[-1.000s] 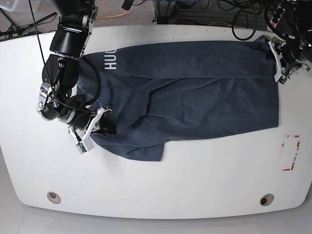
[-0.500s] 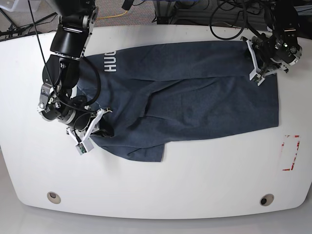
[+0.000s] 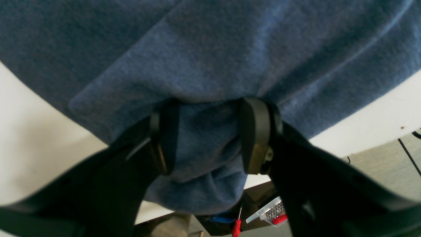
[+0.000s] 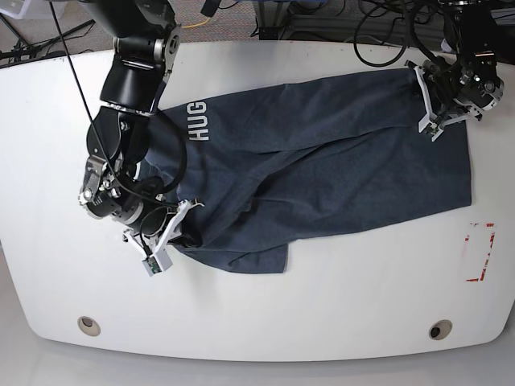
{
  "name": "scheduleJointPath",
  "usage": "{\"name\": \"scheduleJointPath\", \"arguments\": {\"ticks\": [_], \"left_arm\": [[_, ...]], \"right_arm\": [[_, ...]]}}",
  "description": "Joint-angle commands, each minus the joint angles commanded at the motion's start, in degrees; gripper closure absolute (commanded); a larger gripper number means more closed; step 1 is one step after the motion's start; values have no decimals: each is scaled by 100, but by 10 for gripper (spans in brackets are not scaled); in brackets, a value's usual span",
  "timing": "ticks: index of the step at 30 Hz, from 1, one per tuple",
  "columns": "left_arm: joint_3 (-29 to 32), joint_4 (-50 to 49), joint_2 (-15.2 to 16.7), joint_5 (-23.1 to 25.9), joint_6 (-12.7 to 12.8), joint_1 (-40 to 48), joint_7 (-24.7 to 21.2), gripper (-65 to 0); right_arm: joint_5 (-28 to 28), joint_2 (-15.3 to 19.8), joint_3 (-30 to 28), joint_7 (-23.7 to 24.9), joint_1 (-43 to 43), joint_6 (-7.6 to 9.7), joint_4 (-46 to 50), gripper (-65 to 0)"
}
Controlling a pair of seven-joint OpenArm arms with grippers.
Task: Fold the T-shirt properly
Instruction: 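Regrasp the shirt edge with the right gripper and pull it taut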
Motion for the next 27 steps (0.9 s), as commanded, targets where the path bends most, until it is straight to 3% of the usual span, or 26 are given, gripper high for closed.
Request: {"name": "scheduleJointPath", "arguments": {"ticks": [6, 8, 15, 22, 27], "left_arm": [[-9, 0, 0, 0, 0, 0, 0, -269], [-9, 0, 0, 9, 0, 0, 0, -269], [-9, 0, 0, 9, 0, -9, 0, -269], [-9, 0, 0, 9, 0, -9, 0, -268], [-9, 0, 0, 18, 0, -9, 0, -268]], "right_arm": [[62, 290, 26, -123, -211, 0, 79, -315], [70, 404, 44, -211, -404, 0, 404, -360], [774, 967, 141, -659, -1626, 0, 1776, -365], [949, 1073, 985, -756, -2690, 0, 2541, -365], [932, 1196, 1134, -738, -3068, 0, 2514, -365]]}}
